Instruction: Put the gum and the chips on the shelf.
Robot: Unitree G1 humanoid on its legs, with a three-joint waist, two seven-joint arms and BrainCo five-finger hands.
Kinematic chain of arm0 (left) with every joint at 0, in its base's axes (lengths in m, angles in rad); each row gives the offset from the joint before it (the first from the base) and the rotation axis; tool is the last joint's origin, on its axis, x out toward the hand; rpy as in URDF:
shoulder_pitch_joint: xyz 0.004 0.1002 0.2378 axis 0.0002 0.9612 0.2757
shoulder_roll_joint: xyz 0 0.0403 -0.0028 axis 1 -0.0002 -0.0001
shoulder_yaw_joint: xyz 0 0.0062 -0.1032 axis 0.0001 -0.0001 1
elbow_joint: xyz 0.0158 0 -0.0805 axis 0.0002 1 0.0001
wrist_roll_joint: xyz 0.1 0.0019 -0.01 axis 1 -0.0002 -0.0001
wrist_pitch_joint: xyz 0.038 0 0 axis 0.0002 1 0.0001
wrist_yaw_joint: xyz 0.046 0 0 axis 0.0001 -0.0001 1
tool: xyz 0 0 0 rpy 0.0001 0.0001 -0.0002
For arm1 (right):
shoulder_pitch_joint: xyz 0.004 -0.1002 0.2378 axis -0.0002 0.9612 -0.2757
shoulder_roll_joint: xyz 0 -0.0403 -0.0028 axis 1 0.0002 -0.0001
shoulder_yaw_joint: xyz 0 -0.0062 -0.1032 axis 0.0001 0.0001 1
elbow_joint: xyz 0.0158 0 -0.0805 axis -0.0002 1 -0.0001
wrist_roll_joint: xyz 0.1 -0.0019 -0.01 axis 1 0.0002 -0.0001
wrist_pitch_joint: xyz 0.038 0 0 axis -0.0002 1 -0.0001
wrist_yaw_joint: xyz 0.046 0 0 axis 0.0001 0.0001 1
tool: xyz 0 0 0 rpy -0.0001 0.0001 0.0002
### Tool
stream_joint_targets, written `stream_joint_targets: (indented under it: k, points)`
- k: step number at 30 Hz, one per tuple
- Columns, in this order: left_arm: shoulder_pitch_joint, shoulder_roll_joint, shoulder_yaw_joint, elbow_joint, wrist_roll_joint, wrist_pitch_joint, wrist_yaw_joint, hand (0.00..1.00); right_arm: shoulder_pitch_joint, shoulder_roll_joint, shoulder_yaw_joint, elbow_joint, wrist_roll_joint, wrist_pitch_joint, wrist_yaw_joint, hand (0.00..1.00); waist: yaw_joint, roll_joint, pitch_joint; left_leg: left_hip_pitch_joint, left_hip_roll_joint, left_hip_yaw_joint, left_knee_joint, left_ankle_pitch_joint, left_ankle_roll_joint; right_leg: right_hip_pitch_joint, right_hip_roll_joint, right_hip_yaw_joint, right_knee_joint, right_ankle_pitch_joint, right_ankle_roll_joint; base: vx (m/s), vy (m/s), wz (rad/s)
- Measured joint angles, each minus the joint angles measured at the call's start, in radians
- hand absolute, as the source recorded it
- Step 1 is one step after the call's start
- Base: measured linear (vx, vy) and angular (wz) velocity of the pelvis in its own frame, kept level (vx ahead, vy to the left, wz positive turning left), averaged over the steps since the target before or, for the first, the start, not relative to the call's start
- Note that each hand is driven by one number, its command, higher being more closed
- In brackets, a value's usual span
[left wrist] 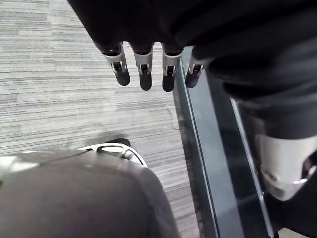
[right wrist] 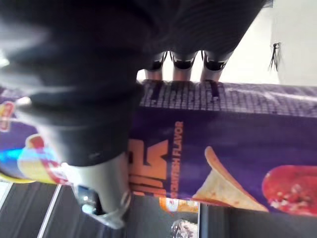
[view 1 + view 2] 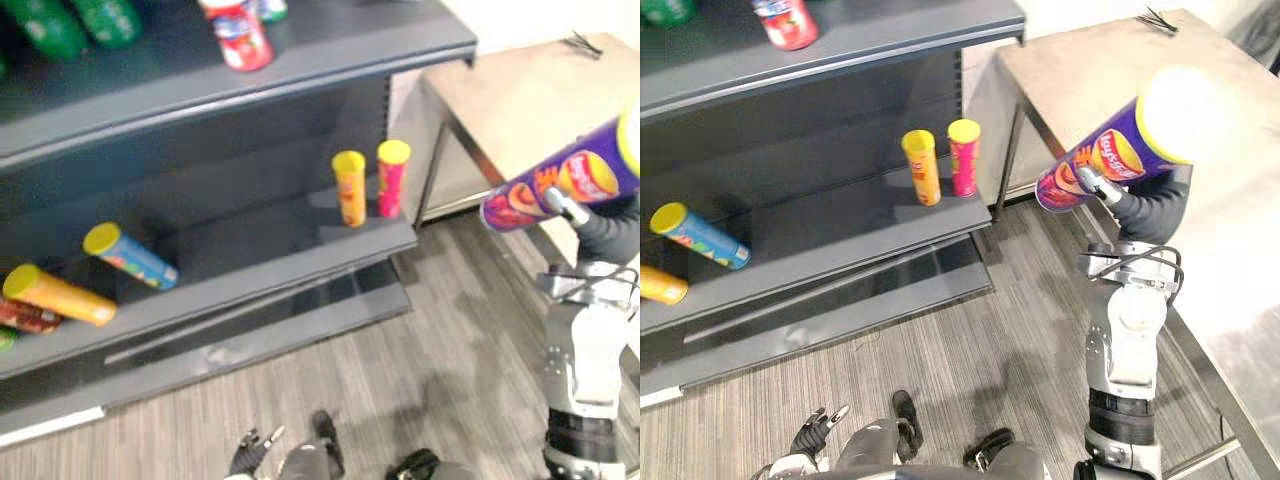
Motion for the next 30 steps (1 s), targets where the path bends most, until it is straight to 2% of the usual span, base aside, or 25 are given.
stream_joint_targets:
  k: [4, 11, 18, 23, 26, 27, 28, 29, 30]
  points:
    - [0.006, 0.002, 0.0, 0.008, 0.005, 0.001, 0.003, 0.0, 0.019, 0.001, -0.044, -0.009, -0.031, -0.001, -0.024, 1.0, -0.003, -0.004, 0.003, -0.014, -0.042, -0.002, -0.005, -0.016, 0.018, 0.0, -0.034, -0.002, -0.007, 0.028, 0.043, -0.07, 0.163, 0.13]
    - [0.0, 0.009, -0.002, 0.008, 0.039, 0.0, 0.009, 0.0, 0.032, 0.001, -0.079, -0.01, -0.105, -0.001, -0.074, 1.0, 0.004, -0.007, 0.041, -0.032, -0.051, -0.024, 0.061, -0.047, 0.039, 0.019, -0.046, -0.002, 0.0, 0.045, 0.051, -0.03, 0.128, 0.08]
    - [-0.003, 0.009, -0.001, 0.006, 0.039, 0.0, 0.01, 0.0, 0.052, 0.002, -0.064, -0.009, -0.105, 0.0, -0.057, 1.0, 0.035, -0.005, 0.067, -0.046, -0.053, -0.031, 0.049, -0.042, 0.038, 0.018, -0.033, -0.003, -0.018, 0.045, 0.05, 0.0, 0.034, 0.04]
    - [-0.003, 0.008, 0.004, -0.052, 0.026, -0.003, 0.012, 0.0, 0.052, 0.005, 0.064, 0.016, -0.103, 0.002, -0.034, 1.0, 0.043, -0.006, 0.088, -0.06, -0.053, -0.065, 0.101, -0.033, 0.062, 0.046, -0.036, -0.007, 0.004, 0.052, 0.056, 0.12, 0.015, 0.29]
    - [0.001, 0.009, 0.006, -0.073, 0.019, -0.003, 0.013, 0.0, 0.036, 0.009, 0.174, 0.04, -0.103, 0.003, 0.006, 1.0, 0.06, -0.008, 0.116, -0.061, -0.038, -0.056, 0.176, -0.08, 0.082, 0.083, -0.051, -0.003, 0.032, 0.051, 0.056, 0.08, 0.051, 0.3]
    - [0.001, 0.009, 0.0, -0.074, 0.019, -0.002, 0.012, 0.0, 0.039, 0.014, 0.22, 0.051, -0.102, 0.004, 0.031, 1.0, 0.072, -0.008, 0.118, -0.063, -0.04, -0.059, 0.2, -0.109, 0.086, 0.088, -0.07, -0.001, 0.063, 0.05, 0.054, 0.06, 0.092, 0.29]
    - [0.001, 0.009, -0.006, -0.082, 0.019, -0.002, 0.012, 0.0, 0.048, 0.021, 0.261, 0.054, -0.102, 0.006, 0.05, 1.0, 0.072, -0.011, 0.121, -0.065, -0.058, -0.085, 0.217, -0.138, 0.09, 0.085, -0.103, 0.028, 0.126, 0.048, 0.049, 0.07, 0.11, 0.42]
    - [0.001, 0.011, -0.011, -0.09, 0.019, -0.002, 0.012, 0.0, 0.055, 0.024, 0.278, 0.054, -0.101, 0.006, 0.057, 1.0, 0.069, -0.014, 0.124, -0.062, -0.073, -0.096, 0.223, -0.153, 0.094, 0.075, -0.126, 0.072, 0.169, 0.048, 0.017, 0.07, 0.138, 0.6]
    - [0.001, 0.016, -0.035, -0.108, 0.019, -0.003, 0.013, 0.0, 0.07, 0.024, 0.3, 0.054, -0.102, 0.007, 0.075, 1.0, 0.066, -0.013, 0.131, -0.053, -0.096, -0.121, 0.234, -0.174, 0.119, 0.003, -0.156, 0.249, 0.286, 0.088, -0.099, 0.08, 0.168, 0.69]
